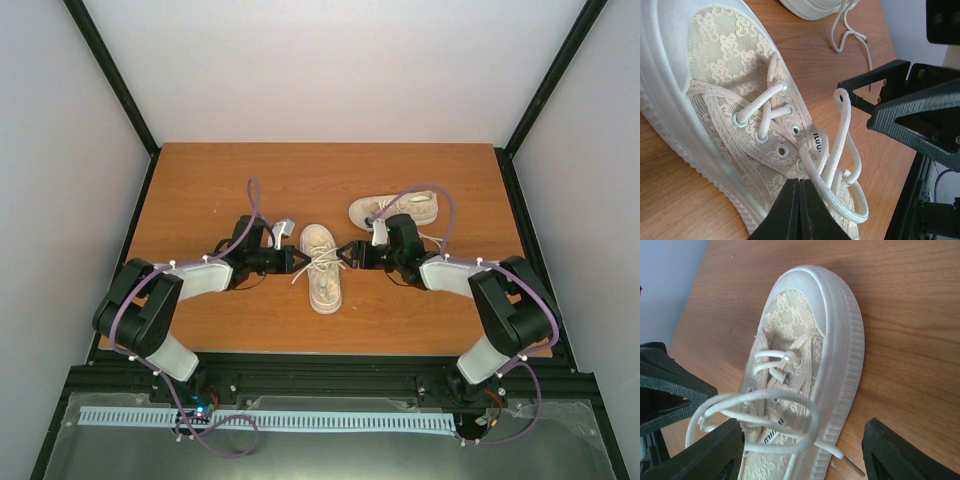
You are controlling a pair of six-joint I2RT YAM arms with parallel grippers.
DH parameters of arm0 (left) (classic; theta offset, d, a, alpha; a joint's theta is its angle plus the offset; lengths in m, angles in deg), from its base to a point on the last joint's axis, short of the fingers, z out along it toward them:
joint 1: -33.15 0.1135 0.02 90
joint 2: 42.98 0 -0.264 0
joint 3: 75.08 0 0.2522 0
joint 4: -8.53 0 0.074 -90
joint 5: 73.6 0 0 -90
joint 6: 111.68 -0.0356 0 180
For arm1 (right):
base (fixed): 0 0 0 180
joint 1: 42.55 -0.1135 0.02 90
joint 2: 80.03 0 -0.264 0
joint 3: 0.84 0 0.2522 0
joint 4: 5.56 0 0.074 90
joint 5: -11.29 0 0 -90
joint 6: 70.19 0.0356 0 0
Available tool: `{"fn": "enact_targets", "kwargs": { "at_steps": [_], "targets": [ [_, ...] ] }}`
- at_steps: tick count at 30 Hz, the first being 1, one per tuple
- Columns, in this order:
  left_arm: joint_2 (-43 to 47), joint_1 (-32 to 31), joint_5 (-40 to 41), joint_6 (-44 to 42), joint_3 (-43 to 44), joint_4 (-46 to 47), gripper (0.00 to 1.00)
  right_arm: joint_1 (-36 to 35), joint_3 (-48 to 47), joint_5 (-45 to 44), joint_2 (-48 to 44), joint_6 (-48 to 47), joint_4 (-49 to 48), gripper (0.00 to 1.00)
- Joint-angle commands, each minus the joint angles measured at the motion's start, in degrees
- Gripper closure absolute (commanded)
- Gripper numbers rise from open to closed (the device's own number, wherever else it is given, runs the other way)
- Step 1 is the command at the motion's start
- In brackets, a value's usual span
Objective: Tie the shoes
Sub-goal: Tie the shoelace on the shoe.
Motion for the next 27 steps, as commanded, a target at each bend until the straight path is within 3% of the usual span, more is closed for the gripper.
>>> {"fn": "enact_targets", "kwargs": {
  "at_steps": [1,11,18,27],
  "targets": [
    [1.4,0.2,0.0,0.2,-0.2,2.1,0.99,0.5,-2.5,2.5,2.5,1.6,-3.6,0.36],
    [1.2,0.2,0.1,0.3,0.0,2.0,0.99,0.6,-4.0,4.3,6.0,0.7,-3.6,0.56],
    [1.7,0.2,2.0,1.4,-1.4,3.4,0.99,0.6,-4.4,3.1,5.9,-0.1,-2.6,0.95],
    [6.9,0.3,10.4,4.2,-7.7,5.0,0.99,2.3,-2.8,-2.1,4.5,-0.2,1.9,0.97]
  ]
}}
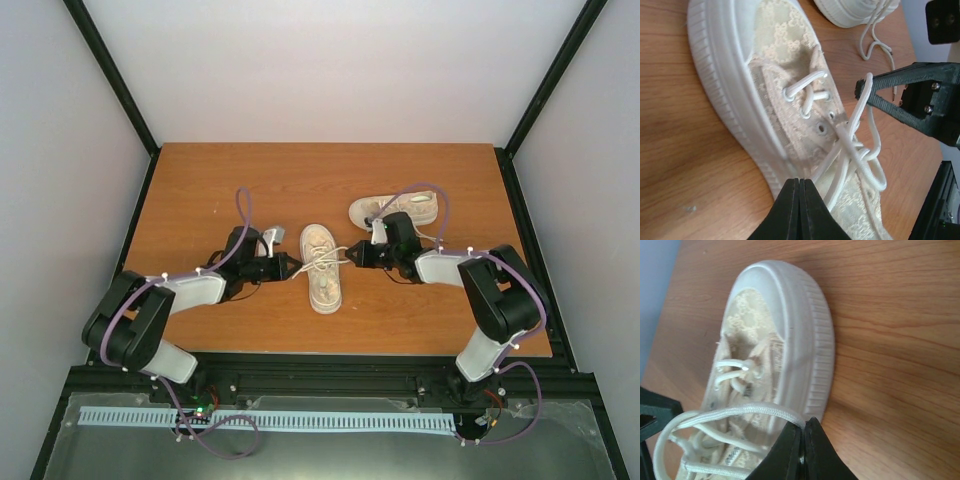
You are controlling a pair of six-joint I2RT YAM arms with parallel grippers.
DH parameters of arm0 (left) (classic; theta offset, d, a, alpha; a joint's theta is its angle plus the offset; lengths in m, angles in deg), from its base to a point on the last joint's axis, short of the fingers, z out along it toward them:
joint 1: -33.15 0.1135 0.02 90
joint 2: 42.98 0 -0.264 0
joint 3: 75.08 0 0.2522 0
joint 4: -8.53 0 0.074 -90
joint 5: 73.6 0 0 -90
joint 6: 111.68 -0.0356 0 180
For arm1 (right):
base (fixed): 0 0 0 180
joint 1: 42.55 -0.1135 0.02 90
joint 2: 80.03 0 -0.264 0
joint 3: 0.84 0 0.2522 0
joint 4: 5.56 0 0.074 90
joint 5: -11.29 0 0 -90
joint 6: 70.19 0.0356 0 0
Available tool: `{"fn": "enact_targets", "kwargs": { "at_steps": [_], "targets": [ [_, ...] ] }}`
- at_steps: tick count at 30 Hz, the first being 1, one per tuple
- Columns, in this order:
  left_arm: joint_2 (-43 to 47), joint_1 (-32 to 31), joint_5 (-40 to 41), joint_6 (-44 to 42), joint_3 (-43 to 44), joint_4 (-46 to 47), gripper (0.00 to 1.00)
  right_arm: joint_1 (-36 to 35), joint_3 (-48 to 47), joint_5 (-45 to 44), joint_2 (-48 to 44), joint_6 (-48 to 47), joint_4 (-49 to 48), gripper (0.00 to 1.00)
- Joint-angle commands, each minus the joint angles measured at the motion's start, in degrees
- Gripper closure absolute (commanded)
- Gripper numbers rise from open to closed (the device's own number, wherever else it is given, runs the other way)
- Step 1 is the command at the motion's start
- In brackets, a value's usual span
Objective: Tie the shoes
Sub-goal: Tie the shoelace on the shoe.
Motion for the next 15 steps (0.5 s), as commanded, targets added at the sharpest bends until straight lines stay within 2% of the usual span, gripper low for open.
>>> {"fn": "enact_targets", "kwargs": {
  "at_steps": [1,6,15],
  "targets": [
    [3.5,0.3,5.0,1.8,-2.6,2.4,0.99,1.6,1.0,-2.8,-1.7,-0.7,1.7,0.97],
    [4.5,0.3,5.4,2.1,-4.4,2.5,0.99,2.0,1.0,-2.3,-2.4,-1.3,2.0,0.97],
    [2.4,0.3,2.4,0.6,-0.7,1.6,0.99,1.8,-3.1,1.4,-4.4,-5.8,5.5,0.97]
  ]
}}
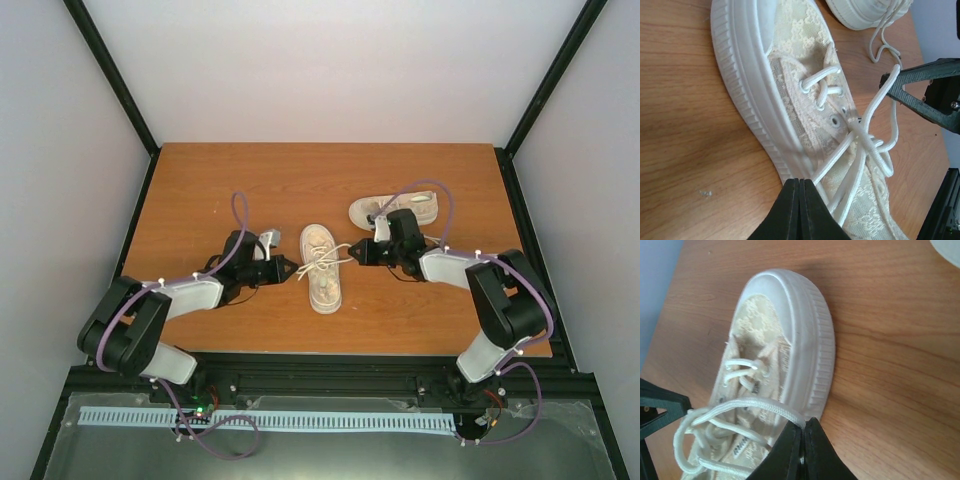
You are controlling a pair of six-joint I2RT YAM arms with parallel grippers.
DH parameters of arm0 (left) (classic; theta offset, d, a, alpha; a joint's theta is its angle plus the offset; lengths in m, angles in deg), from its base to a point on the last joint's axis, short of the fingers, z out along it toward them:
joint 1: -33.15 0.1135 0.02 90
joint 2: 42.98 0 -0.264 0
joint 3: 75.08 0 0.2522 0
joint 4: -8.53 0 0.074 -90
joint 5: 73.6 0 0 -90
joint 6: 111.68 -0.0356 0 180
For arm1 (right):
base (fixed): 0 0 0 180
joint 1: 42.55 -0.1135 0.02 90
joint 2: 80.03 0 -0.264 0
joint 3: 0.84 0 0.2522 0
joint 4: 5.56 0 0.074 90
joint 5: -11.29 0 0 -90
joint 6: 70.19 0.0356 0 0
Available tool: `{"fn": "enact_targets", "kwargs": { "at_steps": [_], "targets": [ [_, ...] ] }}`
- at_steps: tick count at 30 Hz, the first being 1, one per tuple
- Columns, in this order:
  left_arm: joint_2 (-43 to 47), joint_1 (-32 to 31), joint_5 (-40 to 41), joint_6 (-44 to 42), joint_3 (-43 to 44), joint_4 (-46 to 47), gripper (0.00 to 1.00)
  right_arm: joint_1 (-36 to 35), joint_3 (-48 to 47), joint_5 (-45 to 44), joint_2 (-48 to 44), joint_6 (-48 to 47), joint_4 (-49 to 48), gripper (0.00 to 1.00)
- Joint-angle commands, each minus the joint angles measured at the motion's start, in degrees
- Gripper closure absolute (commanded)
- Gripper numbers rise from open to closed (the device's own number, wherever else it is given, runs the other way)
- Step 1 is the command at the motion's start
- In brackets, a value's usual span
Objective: Tie the shoes
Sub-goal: Tie the shoelace on the shoe.
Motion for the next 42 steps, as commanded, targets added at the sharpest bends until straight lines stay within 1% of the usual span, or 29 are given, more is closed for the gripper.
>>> {"fn": "enact_targets", "kwargs": {
  "at_steps": [1,6,15,22,23,25,27,28,30,32,34,35,37,40,42],
  "targets": [
    [-1.2,0.3,-1.7,-0.9,3.3,1.4,0.99,0.2,-4.1,2.7,-1.9,-4.1,2.7,0.97],
    [-2.3,0.3,-3.9,-1.5,2.9,3.4,0.99,-1.8,-9.0,2.4,-0.5,-8.5,8.2,0.97],
    [-3.8,0.3,-4.3,-2.3,4.2,3.9,0.99,-3.2,-16.5,2.7,6.0,-10.4,12.2,0.97],
    [-5.1,0.3,-3.4,-2.1,5.5,4.4,0.99,-3.5,-21.1,1.1,10.3,-10.1,12.9,0.85],
    [-5.5,0.2,-2.8,-2.4,5.8,4.2,0.99,-3.5,-21.2,0.8,10.5,-10.0,12.9,0.81],
    [-6.2,0.3,-2.3,-2.8,6.5,3.8,0.99,-3.5,-20.9,-0.1,10.2,-10.1,13.0,0.68],
    [-6.2,0.3,-1.4,-2.9,6.6,3.8,0.92,-3.5,-19.9,-1.4,8.9,-10.3,13.1,0.61],
    [-6.0,0.3,-1.0,-2.9,6.5,3.7,0.85,-3.5,-19.2,-2.1,7.4,-10.5,13.2,0.56],
    [-5.1,0.3,0.2,-3.1,6.1,3.2,0.65,-3.4,-17.6,-4.1,4.6,-11.1,13.3,0.43],
    [-3.8,0.3,1.4,-3.5,5.5,2.5,0.52,-3.4,-15.9,-6.6,1.5,-12.0,14.0,0.32],
    [-2.5,0.3,2.9,-3.8,4.9,1.3,0.38,-3.4,-14.4,-9.2,-1.6,-13.3,15.2,0.27],
    [-1.7,0.3,3.6,-3.6,4.4,0.7,0.32,-3.4,-13.5,-9.9,-3.1,-13.9,15.7,0.25],
    [-0.4,0.3,3.1,-3.2,3.4,0.7,0.29,-3.5,-11.7,-10.6,-5.7,-15.0,16.6,0.23],
    [1.5,0.1,-1.3,-3.6,1.4,3.1,0.29,-4.1,-9.6,-10.5,-8.6,-15.6,17.9,0.23],
    [1.2,-0.4,-4.2,-5.6,2.1,0.9,0.30,-4.8,-8.5,-10.5,-9.5,-15.6,18.1,0.23]
  ]
}}
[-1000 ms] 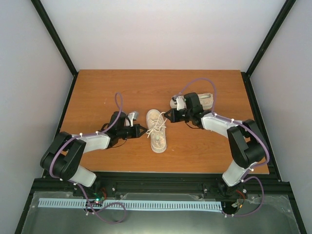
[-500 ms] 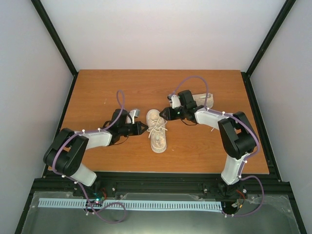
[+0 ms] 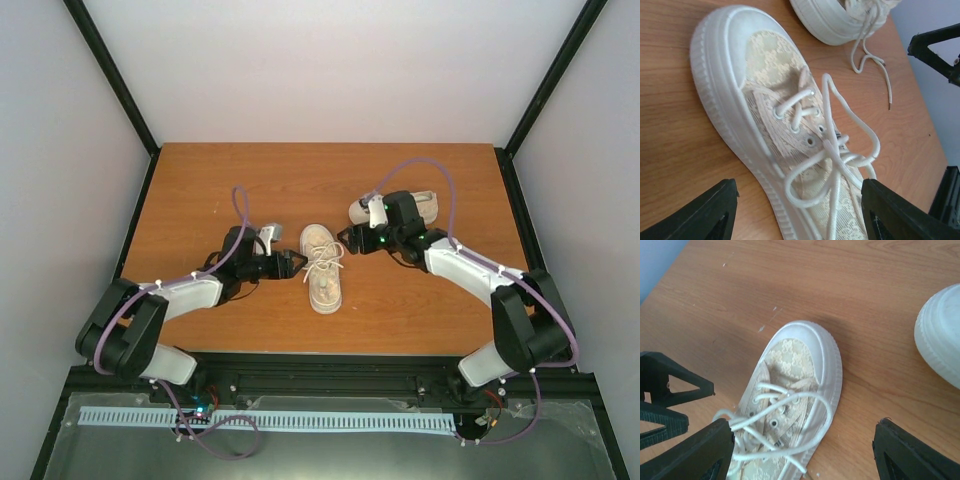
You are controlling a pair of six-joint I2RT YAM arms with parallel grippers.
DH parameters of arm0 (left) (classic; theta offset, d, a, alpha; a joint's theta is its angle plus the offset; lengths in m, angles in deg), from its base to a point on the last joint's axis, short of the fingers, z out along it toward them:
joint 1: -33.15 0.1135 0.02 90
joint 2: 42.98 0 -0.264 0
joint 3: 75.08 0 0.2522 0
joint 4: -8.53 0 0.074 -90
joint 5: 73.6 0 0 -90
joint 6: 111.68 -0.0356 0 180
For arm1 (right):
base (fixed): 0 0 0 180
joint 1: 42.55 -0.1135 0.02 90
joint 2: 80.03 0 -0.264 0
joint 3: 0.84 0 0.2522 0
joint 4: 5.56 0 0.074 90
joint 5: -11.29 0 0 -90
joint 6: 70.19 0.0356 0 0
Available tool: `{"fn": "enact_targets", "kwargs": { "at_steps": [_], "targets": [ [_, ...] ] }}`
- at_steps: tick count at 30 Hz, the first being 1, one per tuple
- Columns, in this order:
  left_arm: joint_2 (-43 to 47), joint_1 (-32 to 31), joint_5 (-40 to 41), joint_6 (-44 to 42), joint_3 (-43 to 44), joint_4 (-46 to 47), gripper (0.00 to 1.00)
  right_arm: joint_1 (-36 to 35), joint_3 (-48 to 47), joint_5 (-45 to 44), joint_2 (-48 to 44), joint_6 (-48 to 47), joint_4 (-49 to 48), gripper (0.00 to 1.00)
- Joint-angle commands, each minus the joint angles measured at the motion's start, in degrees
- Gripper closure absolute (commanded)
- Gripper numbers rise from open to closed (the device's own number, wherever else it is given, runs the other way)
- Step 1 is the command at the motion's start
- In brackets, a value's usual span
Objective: Tie the shoes
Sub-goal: Tie the shoelace on the shoe.
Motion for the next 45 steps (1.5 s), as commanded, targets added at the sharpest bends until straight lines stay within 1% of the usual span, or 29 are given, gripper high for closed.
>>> {"fn": "enact_targets", "kwargs": {
  "at_steps": [1,5,7,10,13,14,18,24,28,33,41,43,45],
  "targets": [
    [0.4,-0.8,-5.2,-3.7,0.4,-1.9,0.32,-1.7,3.2,-1.7,-2.2,-1.5,2.1,0.23],
    [-1.4,-1.9,-5.9,-4.9,0.8,-3.9,0.42,-1.9,4.4,-1.5,-2.6,-0.7,1.1,0.24],
    [-1.9,-2.1,-6.3,-4.9,1.0,-3.7,0.45,-2.0,4.5,-1.5,-2.6,-0.8,1.0,0.24],
    [-3.3,-2.6,-7.2,-5.0,1.9,-3.9,0.47,-1.9,4.5,-1.3,-2.4,-0.7,0.9,0.24],
    [-4.7,-3.1,-8.0,-5.0,2.6,-3.9,0.53,-2.0,4.6,-1.3,-2.3,-0.6,0.5,0.24],
    [-4.8,-3.2,-8.3,-4.9,2.7,-3.8,0.57,-2.0,4.7,-1.4,-2.3,-0.7,0.5,0.25],
    [-3.9,-3.5,-7.6,-4.9,2.2,-5.1,0.77,-2.0,5.1,-1.7,-2.3,-0.7,0.3,0.25],
    [-0.4,-3.5,-7.9,-4.2,0.2,-7.4,0.99,-2.0,5.3,-2.5,-2.5,-0.9,-0.1,0.25],
    [2.2,-3.5,-7.0,-3.6,-1.0,-12.2,0.99,-2.0,5.7,-3.4,-2.6,-0.9,-0.4,0.25],
    [7.7,-3.5,-7.2,-1.1,-4.1,-17.5,0.99,-2.0,5.9,-4.1,-2.4,-0.6,-0.8,0.25],
    [17.6,-3.6,-10.1,1.0,-7.5,-27.4,0.99,-1.9,6.0,-4.4,-1.0,1.3,-1.4,0.25],
    [18.9,-3.6,-11.7,0.9,-7.8,-29.3,0.95,-1.8,6.1,-4.3,-0.7,2.4,-1.8,0.25],
    [19.4,-3.5,-13.0,1.5,-8.3,-29.9,0.83,-1.6,6.3,-3.6,-0.6,3.7,-2.3,0.25]
  ]
}}
